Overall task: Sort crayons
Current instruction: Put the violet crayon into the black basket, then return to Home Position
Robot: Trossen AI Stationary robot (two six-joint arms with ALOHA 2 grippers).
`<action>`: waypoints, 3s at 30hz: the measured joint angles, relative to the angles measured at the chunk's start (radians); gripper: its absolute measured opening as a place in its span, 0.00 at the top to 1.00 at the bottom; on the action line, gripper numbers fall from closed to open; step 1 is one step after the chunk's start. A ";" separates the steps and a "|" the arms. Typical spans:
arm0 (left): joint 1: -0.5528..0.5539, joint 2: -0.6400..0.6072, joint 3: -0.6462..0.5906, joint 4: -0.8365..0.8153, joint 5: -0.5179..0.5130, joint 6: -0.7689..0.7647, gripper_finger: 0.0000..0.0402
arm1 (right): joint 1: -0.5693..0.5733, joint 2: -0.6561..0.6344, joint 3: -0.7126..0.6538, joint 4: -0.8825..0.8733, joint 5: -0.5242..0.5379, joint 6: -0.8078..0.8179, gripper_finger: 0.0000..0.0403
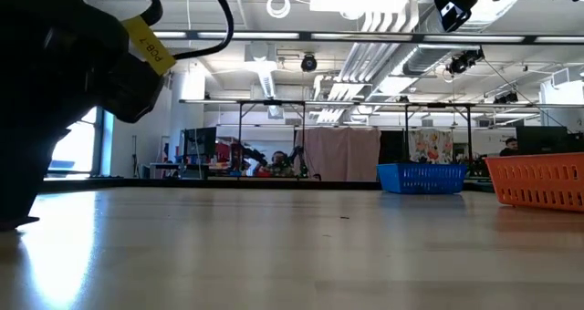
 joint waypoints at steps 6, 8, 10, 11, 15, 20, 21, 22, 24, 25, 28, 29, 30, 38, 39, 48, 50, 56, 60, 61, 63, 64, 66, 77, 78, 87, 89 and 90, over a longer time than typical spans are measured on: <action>-0.013 0.000 0.000 -0.036 0.052 -0.040 0.75 | 0.000 0.000 0.000 0.000 0.000 0.000 0.75; -0.022 0.000 0.000 -0.038 0.070 -0.058 0.75 | 0.000 0.000 0.000 0.000 0.000 0.000 0.75; -0.036 0.000 0.000 -0.038 0.073 -0.084 0.75 | 0.000 0.000 0.000 0.000 0.000 0.000 0.75; -0.042 0.000 0.000 -0.038 0.076 -0.099 0.75 | 0.000 0.000 0.000 0.000 0.000 0.000 0.75; -0.057 0.017 0.003 -0.039 0.103 -0.122 0.75 | 0.000 0.000 0.000 0.000 0.000 0.000 0.75; -0.056 0.046 0.005 -0.040 0.121 -0.115 0.75 | 0.000 0.000 0.000 0.000 0.000 0.000 0.75; -0.056 0.047 0.004 -0.042 0.121 -0.106 0.75 | 0.000 0.000 0.000 -0.001 0.000 0.000 0.75; -0.056 0.048 0.003 -0.042 0.119 -0.102 0.75 | 0.000 0.000 0.000 -0.001 0.000 0.000 0.75; -0.057 0.049 0.003 -0.042 0.114 -0.097 0.75 | 0.000 0.000 0.000 -0.006 0.000 0.000 0.75; -0.057 0.049 0.003 -0.042 0.110 -0.085 0.75 | 0.000 0.000 0.000 -0.008 0.000 0.000 0.75; -0.057 0.049 0.003 -0.042 0.105 -0.041 0.78 | 0.000 0.000 0.000 -0.008 0.000 0.000 0.75; -0.056 0.050 0.003 -0.043 0.104 -0.031 0.79 | 0.000 0.000 0.000 -0.008 0.000 0.000 0.75; -0.053 0.050 0.003 -0.042 0.104 -0.020 0.81 | 0.000 0.000 0.000 -0.008 0.000 0.000 0.75; -0.055 0.063 0.090 -0.131 0.040 0.134 0.99 | 0.000 0.000 0.000 -0.008 0.000 0.000 0.75; -0.054 0.065 0.112 -0.140 0.008 0.161 0.99 | 0.000 0.000 0.000 -0.009 0.000 0.000 0.75; -0.063 0.058 0.328 -0.392 -0.108 0.265 0.99 | 0.000 0.000 0.000 -0.024 0.000 0.000 0.75; -0.079 0.058 0.377 -0.493 -0.116 0.239 0.99 | 0.000 0.000 0.000 -0.027 0.000 0.000 0.75; -0.182 0.057 0.490 -0.810 -0.095 0.047 0.99 | 0.000 0.000 0.000 -0.038 0.000 0.000 0.75; -0.274 0.056 0.510 -0.891 -0.037 -0.134 0.99 | 0.000 0.000 0.000 -0.038 0.000 0.000 0.75; -0.297 0.056 0.509 -0.910 -0.032 -0.177 0.99 | 0.000 0.000 0.000 -0.038 0.000 0.000 0.75; -0.336 0.054 0.500 -0.922 -0.020 -0.254 0.99 | 0.000 0.000 0.000 -0.039 0.000 0.000 0.75; -0.350 0.054 0.490 -0.926 -0.006 -0.288 0.99 | 0.000 0.000 0.000 -0.039 0.000 0.000 0.75; -0.373 0.055 0.474 -0.921 0.018 -0.334 0.97 | 0.000 0.000 0.000 -0.042 0.000 0.000 0.75; -0.396 0.055 0.452 -0.941 -0.002 -0.396 0.67 | 0.000 0.000 0.000 -0.045 0.000 0.000 0.75; -0.391 0.055 0.452 -0.949 -0.011 -0.376 0.65 | 0.000 0.000 0.000 -0.045 0.000 0.000 0.75; -0.273 0.055 0.488 -0.821 -0.359 -0.039 0.64 | 0.000 0.000 0.000 -0.045 0.000 0.000 0.75; -0.237 0.055 0.514 -0.762 -0.438 0.084 0.66 | 0.000 0.000 0.000 -0.045 0.000 0.000 0.75; -0.221 0.055 0.525 -0.738 -0.472 0.154 0.67 | 0.000 0.000 0.000 -0.045 0.000 0.000 0.75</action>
